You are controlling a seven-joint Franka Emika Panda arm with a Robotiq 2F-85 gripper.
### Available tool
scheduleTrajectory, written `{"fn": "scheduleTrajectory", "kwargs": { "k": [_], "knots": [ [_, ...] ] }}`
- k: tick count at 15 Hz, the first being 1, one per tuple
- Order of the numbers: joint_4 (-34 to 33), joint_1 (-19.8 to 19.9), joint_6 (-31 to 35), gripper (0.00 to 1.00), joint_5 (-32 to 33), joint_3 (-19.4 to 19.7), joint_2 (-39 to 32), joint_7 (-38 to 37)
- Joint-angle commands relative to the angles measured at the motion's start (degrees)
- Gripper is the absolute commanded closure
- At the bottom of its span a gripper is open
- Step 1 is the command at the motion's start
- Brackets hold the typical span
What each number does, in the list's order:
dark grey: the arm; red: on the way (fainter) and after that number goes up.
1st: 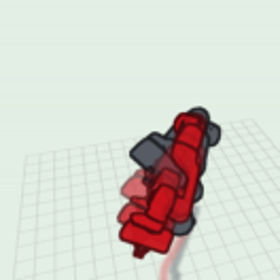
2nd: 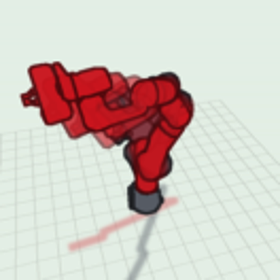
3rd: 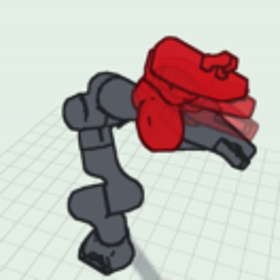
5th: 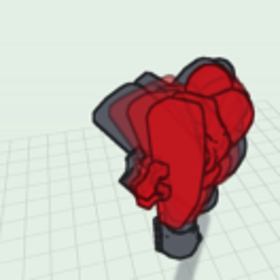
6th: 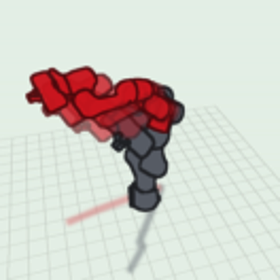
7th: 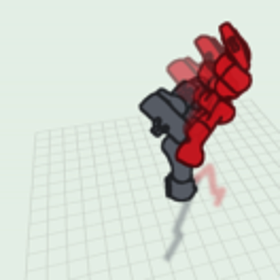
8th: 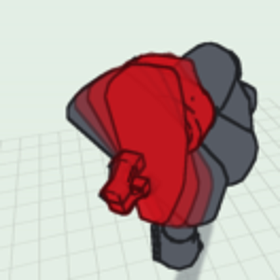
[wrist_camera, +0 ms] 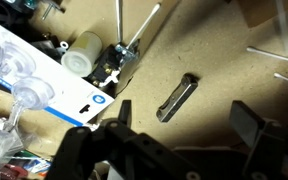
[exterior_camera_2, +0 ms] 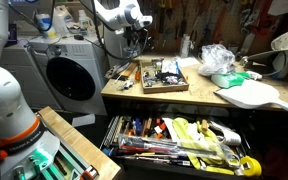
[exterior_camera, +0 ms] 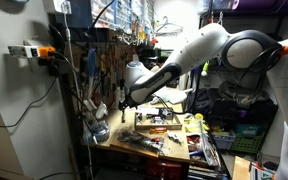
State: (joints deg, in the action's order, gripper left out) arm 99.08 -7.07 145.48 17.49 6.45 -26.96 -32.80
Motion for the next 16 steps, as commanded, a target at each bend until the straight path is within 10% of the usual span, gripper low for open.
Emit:
{"fn": "scheduleTrajectory", "kwargs": {
  "k": [1, 16],
  "knots": [
    [-6.57, -2.23, -0.61, 0.00, -0.54, 2.64, -6.61, -3.93],
    [-20.19, -4.68, -1.92, 0.00, -1.62, 6.36, -20.22, -9.84]
  ]
}}
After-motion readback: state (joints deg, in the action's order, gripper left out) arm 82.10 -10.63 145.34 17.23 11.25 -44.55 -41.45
